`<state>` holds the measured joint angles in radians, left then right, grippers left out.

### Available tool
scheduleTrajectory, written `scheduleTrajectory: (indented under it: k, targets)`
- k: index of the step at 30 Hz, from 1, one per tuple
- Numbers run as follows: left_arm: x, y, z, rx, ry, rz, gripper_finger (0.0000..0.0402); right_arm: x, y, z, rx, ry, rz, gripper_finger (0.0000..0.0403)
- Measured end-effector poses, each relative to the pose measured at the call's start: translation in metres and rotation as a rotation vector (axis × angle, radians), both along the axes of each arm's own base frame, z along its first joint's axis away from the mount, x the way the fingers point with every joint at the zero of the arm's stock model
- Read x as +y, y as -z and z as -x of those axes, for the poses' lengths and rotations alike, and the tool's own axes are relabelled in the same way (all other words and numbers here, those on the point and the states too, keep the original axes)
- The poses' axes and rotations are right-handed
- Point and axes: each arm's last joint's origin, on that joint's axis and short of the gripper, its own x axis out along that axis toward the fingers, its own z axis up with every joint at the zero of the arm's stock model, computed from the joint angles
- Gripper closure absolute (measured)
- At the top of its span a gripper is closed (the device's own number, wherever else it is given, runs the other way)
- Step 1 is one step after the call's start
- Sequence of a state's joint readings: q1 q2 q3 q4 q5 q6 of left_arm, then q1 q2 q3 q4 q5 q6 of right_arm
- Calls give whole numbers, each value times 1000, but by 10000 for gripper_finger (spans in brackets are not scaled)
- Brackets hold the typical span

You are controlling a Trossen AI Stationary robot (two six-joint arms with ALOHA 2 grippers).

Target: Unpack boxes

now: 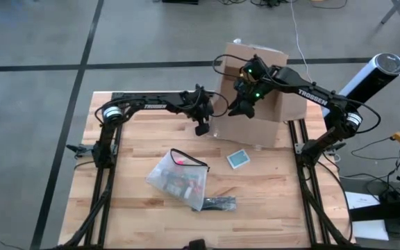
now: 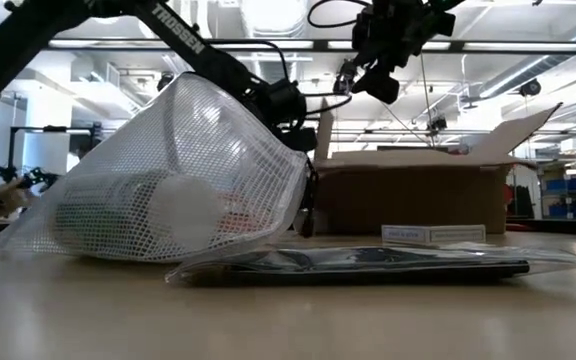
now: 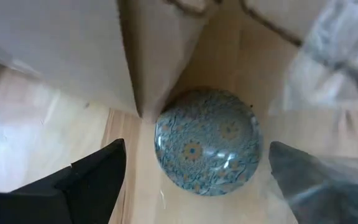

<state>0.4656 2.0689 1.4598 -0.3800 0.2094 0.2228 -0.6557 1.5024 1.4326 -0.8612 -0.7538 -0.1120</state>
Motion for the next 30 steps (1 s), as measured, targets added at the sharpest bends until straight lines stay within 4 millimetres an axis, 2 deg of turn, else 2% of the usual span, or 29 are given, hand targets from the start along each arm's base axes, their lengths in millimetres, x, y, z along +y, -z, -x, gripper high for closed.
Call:
scheduleTrajectory:
  k: [10,24,27,30]
  targets:
    - [-3,1,0,5,27,37,97,-2,0,0,7,18,18,194]
    - [-14,-3,-3,31,53,61,90,-2,0,1,10,26,6,194]
    - [-22,-3,1,48,88,186,90,-2,0,1,10,26,6,194]
    - [-40,-1,-2,98,111,203,90,-2,0,0,7,26,9,195]
